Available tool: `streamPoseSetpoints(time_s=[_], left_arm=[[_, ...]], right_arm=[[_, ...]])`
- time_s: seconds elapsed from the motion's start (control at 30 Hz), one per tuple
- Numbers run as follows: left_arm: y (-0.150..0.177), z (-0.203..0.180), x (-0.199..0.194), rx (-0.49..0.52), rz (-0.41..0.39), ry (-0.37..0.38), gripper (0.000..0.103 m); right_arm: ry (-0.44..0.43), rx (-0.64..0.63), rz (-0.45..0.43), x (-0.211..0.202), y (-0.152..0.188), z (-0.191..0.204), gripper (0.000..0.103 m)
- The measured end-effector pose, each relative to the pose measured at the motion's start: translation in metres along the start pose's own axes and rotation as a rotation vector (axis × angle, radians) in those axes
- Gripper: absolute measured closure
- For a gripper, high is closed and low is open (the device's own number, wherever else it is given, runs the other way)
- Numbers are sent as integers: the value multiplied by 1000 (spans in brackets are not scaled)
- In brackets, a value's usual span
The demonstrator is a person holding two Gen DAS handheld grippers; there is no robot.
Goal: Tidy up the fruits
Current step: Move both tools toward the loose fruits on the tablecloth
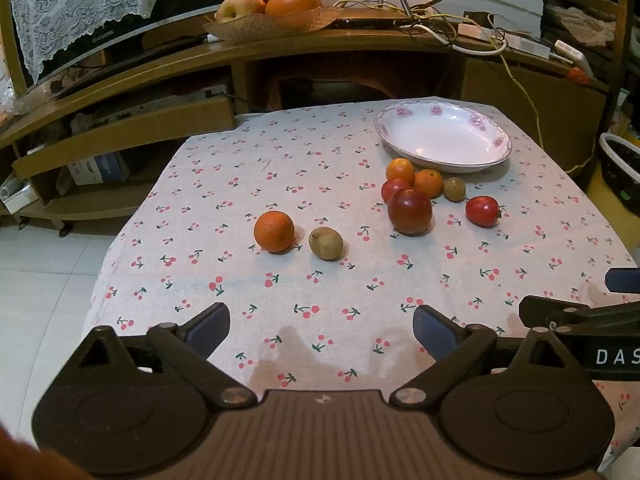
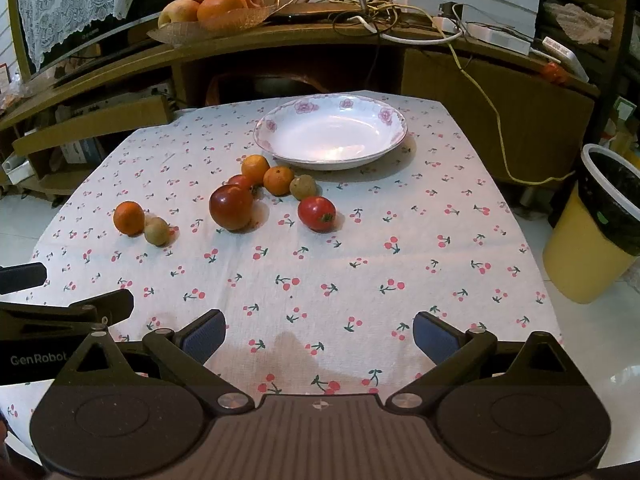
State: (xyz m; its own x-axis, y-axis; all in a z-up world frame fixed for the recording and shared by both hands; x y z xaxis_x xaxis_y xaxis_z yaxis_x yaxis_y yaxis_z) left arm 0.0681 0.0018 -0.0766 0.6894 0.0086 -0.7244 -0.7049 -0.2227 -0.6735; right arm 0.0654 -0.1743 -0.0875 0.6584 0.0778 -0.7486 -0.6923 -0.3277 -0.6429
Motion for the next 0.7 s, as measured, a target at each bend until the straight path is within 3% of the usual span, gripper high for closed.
streamPoseSetpoints(time_s=[0.7], left_arm=[[1,-5,3,17,0,2,6]], right_arm=[[0,-1,7,2,1,1,5]])
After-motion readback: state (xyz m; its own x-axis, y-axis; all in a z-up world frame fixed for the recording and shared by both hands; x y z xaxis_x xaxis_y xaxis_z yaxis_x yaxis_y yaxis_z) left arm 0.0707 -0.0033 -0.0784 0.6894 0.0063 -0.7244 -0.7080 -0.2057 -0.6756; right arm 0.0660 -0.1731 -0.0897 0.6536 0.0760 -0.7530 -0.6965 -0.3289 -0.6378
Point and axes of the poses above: each gripper's, at about its wrist camera, not at the fingertips, and x roughly the way its jaws point, z to its left, y to its underside, the point moved 9 cm from there along x, roughly the way its jaws point, and after that the axes turned 15 degrees about -x, right-handed, at the moved point
